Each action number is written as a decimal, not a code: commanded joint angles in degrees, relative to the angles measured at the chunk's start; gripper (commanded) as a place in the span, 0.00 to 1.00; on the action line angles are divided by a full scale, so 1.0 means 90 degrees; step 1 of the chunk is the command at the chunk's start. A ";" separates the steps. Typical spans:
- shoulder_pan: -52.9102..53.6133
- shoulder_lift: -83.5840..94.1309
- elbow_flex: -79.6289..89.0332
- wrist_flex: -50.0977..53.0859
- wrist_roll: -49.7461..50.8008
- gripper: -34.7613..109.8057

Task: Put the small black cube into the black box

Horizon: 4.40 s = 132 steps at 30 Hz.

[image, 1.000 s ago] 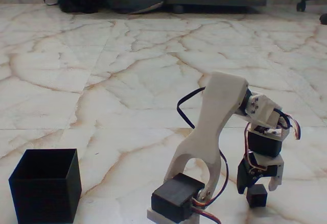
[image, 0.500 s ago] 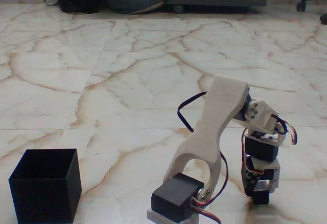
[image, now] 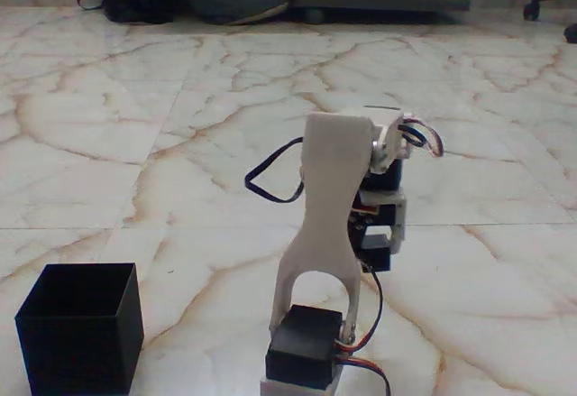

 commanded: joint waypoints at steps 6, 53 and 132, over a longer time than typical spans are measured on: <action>-0.1367 0.1055 -0.0254 0.0371 0.0811 0.24; -0.6943 0.1807 0.1914 -0.1777 0.5391 0.29; -0.1211 0.8633 1.2246 -0.3926 0.2441 0.27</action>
